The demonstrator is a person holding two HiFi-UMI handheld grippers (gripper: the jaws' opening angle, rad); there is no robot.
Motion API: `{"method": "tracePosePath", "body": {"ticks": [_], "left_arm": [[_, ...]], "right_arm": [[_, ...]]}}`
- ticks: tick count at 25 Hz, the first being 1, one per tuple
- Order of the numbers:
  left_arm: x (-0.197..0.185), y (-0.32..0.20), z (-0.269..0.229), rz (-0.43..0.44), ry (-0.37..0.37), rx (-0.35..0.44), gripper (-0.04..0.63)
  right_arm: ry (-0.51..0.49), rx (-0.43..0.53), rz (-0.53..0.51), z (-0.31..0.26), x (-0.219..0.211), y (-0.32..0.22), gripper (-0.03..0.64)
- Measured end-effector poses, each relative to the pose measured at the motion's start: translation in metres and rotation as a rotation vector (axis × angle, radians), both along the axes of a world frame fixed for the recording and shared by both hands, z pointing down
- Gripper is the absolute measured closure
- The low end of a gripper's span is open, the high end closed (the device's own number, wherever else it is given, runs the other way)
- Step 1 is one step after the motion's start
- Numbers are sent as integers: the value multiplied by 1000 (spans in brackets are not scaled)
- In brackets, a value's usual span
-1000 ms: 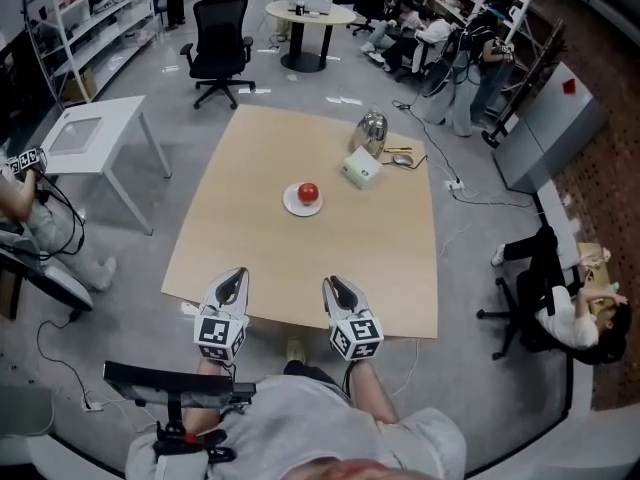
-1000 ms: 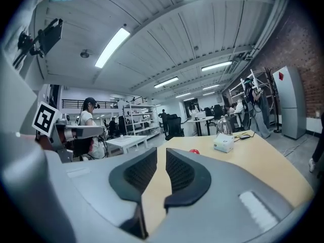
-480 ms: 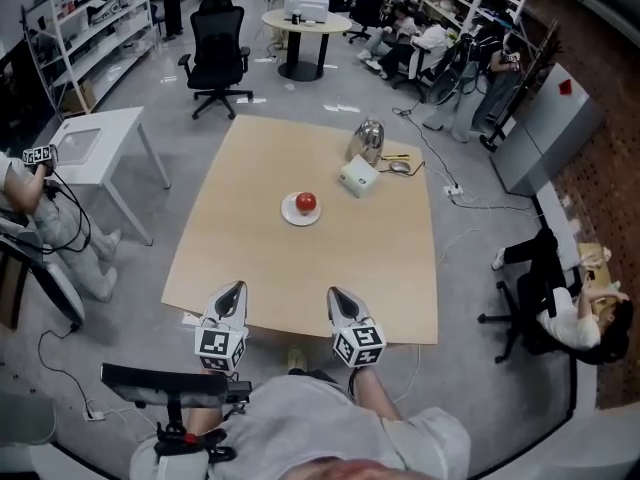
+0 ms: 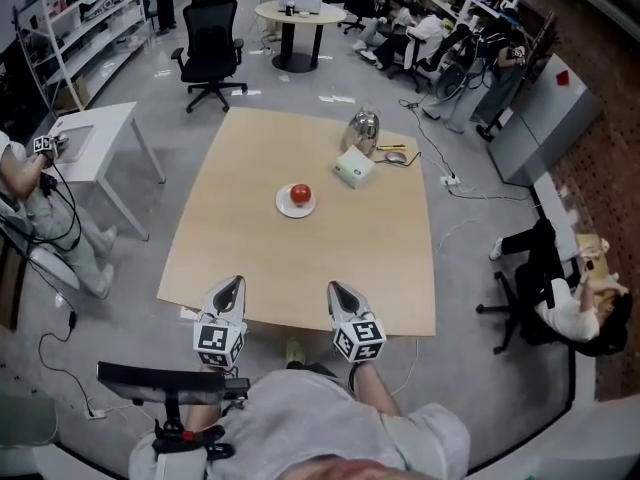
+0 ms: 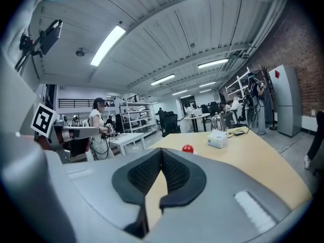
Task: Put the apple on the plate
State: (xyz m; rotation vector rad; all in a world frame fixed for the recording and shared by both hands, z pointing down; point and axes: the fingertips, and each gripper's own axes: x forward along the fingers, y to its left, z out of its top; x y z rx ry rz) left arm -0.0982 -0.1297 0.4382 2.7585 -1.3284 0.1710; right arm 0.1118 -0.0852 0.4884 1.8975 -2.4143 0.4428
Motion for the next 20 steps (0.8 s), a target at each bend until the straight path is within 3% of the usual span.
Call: {"method": "tracePosePath", "body": {"ticks": [20], "left_arm": [[-9,-5,0,-5,-8,-8,577]], "right_arm": [[19,-16,-12,3,-11,-4,611]]}}
